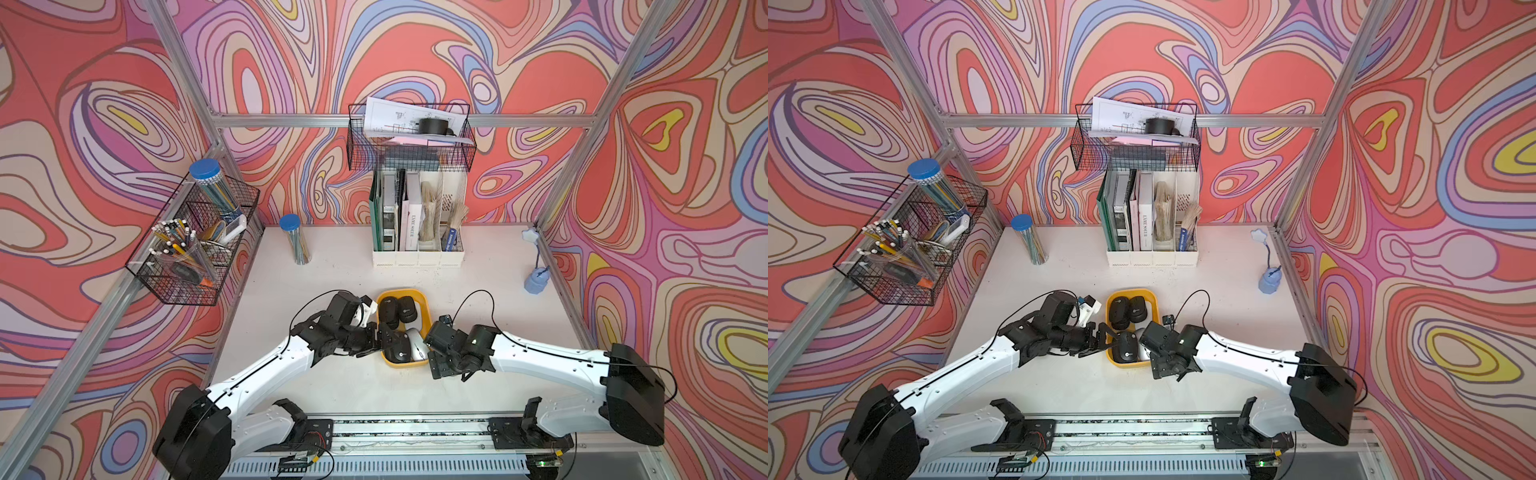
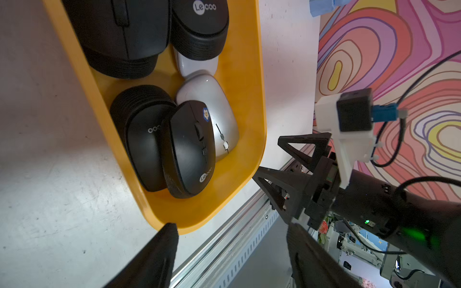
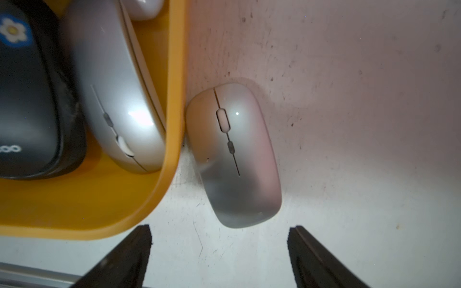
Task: Put the mouse in the storage box
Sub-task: Pick up the mouse from the center of the board.
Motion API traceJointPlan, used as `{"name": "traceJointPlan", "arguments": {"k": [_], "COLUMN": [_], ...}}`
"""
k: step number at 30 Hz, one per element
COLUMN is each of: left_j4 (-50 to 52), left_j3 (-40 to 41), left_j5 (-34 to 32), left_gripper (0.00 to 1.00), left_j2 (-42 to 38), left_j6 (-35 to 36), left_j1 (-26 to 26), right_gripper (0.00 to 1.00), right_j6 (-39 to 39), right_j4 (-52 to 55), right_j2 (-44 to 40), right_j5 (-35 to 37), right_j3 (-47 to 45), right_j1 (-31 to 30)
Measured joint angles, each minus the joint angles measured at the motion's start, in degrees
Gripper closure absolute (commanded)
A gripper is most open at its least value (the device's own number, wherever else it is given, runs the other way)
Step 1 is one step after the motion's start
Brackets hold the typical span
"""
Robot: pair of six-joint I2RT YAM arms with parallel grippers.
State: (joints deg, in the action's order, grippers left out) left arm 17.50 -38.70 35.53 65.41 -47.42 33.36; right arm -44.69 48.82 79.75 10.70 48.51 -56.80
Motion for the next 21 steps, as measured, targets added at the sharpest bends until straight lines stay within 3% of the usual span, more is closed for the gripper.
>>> {"name": "traceJointPlan", "arguments": {"k": [21], "left_j4": [0.0], "left_j3": [-0.4], "left_j5": [-1.2], "left_gripper": [0.25], "left_j2": [-0.1], "left_j6": [0.0], "left_j1": [0.0], "right_gripper": [0.13], "right_j6": [0.6], "right_j4": [-4.7], "right_j2": [6.7], "right_j5": [-0.4], "right_j3": [-1.7], "right_j1": [4.4]}}
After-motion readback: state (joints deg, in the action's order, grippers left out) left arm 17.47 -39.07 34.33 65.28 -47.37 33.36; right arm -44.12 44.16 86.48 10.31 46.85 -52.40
